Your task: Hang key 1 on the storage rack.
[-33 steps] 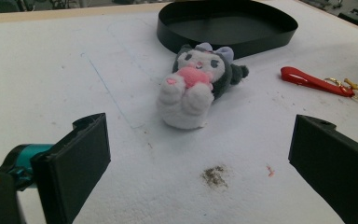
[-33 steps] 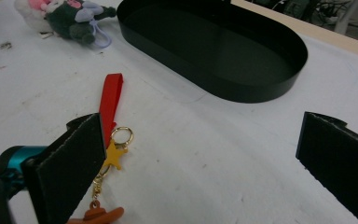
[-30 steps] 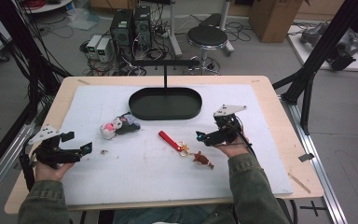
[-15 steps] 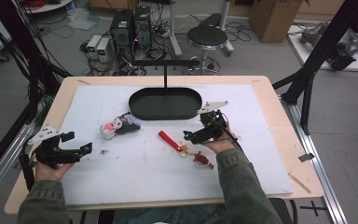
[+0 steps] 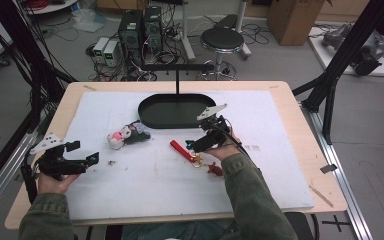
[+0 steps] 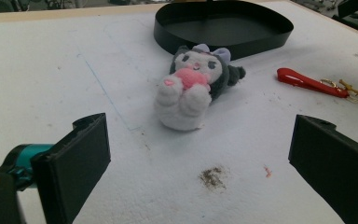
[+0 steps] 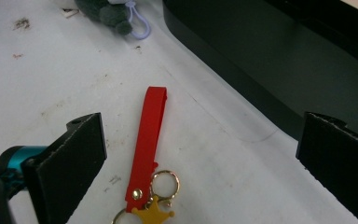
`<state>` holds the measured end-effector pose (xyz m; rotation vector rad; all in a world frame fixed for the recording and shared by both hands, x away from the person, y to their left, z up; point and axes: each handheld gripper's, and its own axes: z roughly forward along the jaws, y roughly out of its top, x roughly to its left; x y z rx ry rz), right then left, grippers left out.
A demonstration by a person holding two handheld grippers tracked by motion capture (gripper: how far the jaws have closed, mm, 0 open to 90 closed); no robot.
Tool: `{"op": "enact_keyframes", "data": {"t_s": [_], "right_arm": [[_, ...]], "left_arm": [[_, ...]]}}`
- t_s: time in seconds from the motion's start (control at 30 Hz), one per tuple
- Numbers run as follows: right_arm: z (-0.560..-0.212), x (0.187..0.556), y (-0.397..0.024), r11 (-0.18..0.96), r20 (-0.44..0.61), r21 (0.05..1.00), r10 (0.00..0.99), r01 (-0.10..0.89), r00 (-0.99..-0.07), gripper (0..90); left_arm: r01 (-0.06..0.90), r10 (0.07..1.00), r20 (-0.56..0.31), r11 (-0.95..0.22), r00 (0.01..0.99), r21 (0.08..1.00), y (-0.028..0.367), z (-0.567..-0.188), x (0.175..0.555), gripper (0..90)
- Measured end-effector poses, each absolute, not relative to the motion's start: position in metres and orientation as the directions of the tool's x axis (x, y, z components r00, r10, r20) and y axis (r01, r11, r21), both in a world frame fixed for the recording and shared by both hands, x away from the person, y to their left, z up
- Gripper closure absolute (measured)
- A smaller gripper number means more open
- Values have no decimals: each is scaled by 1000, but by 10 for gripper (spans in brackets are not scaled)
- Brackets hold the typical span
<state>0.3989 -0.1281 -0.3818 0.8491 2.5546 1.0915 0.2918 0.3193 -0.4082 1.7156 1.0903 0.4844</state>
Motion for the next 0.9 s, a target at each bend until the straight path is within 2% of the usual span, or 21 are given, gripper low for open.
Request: {"op": "enact_keyframes", "data": {"t_s": [0.43,0.8,0.87,0.9], "right_arm": [[-394,420,-93,630,24,610,592,481,-806,7],[-420,430,-65,710,21,492,569,504,-822,9],[-425,433,-63,725,23,444,579,527,-815,63],[-425,433,-63,725,23,444,579,527,-815,63]], "left_arm": [[436,830,-180,-83,528,896,317,-408,296,57],[434,826,-179,-87,534,897,316,-408,297,57],[435,826,-179,-87,534,896,316,-408,297,57],[436,826,-179,-87,534,896,316,-408,297,57]]}}
